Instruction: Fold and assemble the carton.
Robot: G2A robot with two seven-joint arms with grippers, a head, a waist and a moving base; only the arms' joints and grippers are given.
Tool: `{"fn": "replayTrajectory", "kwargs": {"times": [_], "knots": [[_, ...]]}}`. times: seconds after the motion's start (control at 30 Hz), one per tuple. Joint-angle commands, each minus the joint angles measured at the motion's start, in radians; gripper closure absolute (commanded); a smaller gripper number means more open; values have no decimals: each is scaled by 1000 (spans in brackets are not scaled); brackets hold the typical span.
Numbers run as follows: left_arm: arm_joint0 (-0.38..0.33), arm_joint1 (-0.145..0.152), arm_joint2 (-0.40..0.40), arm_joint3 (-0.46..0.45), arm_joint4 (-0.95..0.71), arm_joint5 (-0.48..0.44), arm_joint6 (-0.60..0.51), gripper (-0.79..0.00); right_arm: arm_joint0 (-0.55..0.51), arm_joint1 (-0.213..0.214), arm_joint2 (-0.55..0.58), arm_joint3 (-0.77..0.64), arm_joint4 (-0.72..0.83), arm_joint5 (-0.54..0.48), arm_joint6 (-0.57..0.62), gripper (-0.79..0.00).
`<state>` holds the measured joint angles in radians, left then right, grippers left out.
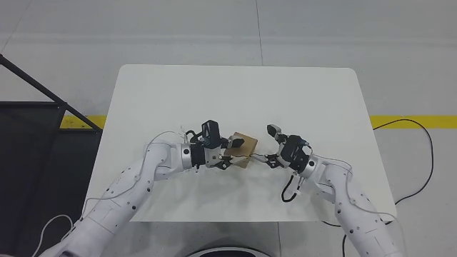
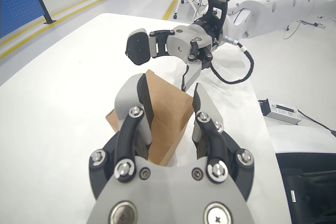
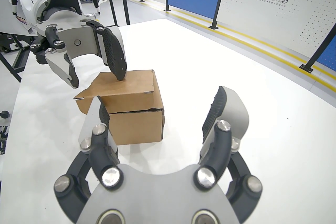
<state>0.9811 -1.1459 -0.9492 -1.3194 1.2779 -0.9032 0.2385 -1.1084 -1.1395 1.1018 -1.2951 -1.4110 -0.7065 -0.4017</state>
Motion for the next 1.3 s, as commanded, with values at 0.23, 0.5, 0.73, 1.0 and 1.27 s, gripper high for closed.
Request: {"fn": "replayTrajectory", "kwargs": {"times": [0.23, 0.5, 0.73, 1.0, 1.27], "knots": [[2, -1, -4, 0, 2, -1, 3, -416, 4, -3, -9, 1, -1, 5, -2, -742], [3, -2, -6, 2, 0, -5, 6, -422, 14, -6, -19, 9, 0, 2, 0, -748], [3, -3, -6, 2, 1, -11, 6, -419, 22, -9, -26, 16, -1, 1, 3, -742], [3, -4, -7, 2, 1, -13, 4, -425, 27, -11, -30, 18, -3, 4, 5, -745], [4, -5, -8, 0, 2, -14, 2, -422, 33, -13, -34, 25, 1, 9, 17, -757]]}}
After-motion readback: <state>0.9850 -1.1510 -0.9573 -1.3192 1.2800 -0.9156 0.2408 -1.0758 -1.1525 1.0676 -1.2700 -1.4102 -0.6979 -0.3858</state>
